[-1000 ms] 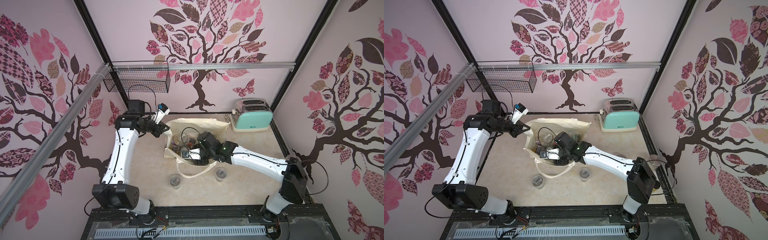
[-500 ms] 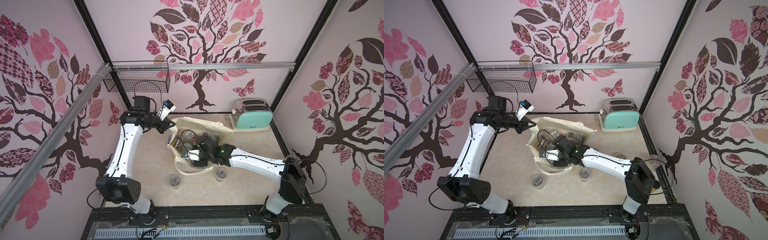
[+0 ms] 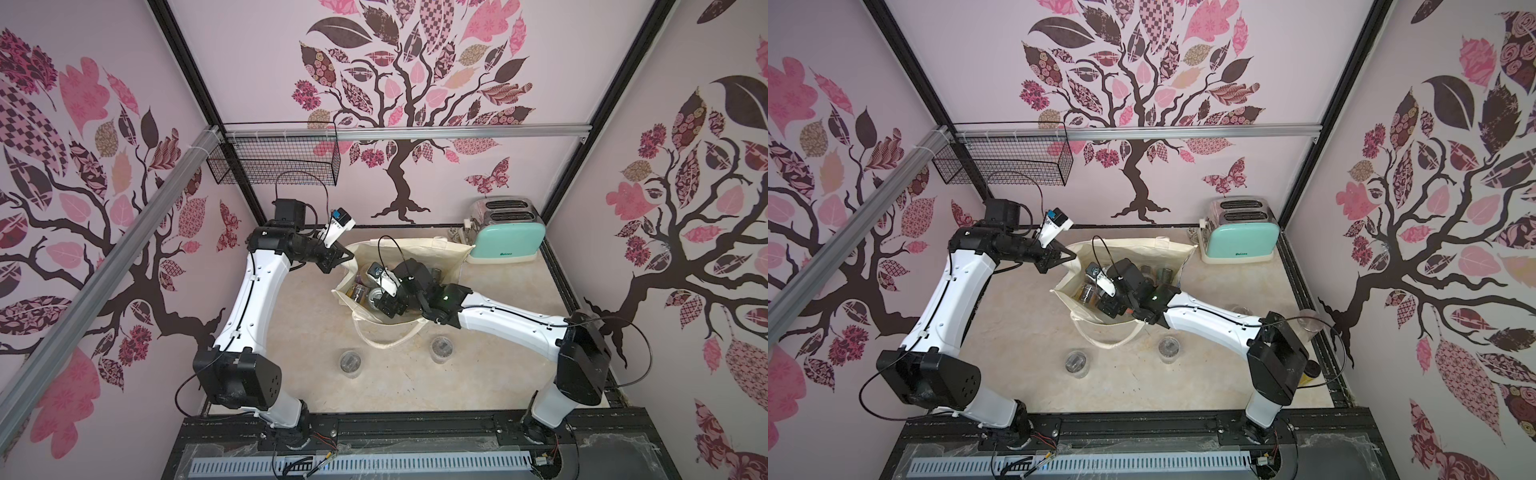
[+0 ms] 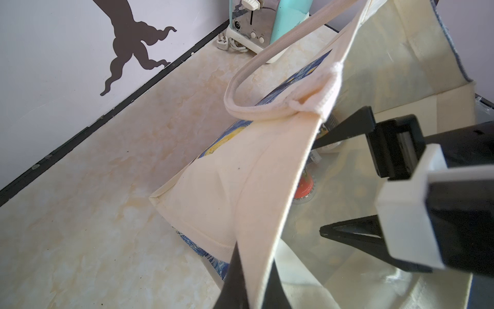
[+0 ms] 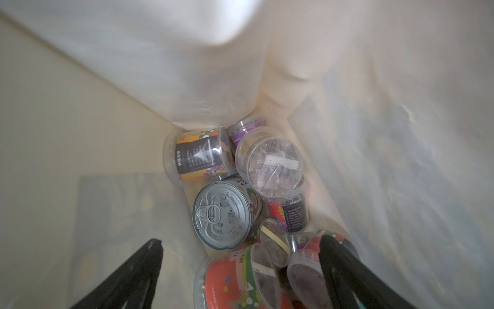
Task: Take out the seed jars from the canvas bag
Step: Pick up the seed jar from the canvas bag.
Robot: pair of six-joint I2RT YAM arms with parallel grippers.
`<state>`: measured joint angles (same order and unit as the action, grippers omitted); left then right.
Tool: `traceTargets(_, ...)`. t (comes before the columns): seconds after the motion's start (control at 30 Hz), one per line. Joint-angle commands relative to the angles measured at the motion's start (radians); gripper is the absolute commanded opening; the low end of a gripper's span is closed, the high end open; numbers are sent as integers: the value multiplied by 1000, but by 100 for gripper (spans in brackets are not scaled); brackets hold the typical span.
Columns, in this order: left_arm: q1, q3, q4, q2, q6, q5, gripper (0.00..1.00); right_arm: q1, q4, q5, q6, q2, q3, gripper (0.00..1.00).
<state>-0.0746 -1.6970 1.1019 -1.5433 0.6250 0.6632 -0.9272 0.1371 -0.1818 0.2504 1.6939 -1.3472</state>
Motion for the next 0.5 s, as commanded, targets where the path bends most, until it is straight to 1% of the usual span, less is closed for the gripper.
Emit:
traceTargets(0.0, -1, 10, -4, 47, 12, 50, 0, -1, -40, -41, -244, 53, -59, 95)
traceTargets(0.07, 2, 12, 13, 53, 19, 50, 0, -1, -66, -48, -336, 63, -58, 95)
traceTargets(0.2, 12, 13, 42, 69, 34, 47, 0, 1, -78, -129, -478, 96, -80, 94)
traceTargets(0.33, 17, 20, 68, 80, 57, 57, 0, 2, -25, -116, -589, 155, -159, 95)
traceTargets(0.47, 22, 25, 72, 86, 53, 59, 0, 3, -47, -101, -673, 193, -184, 97)
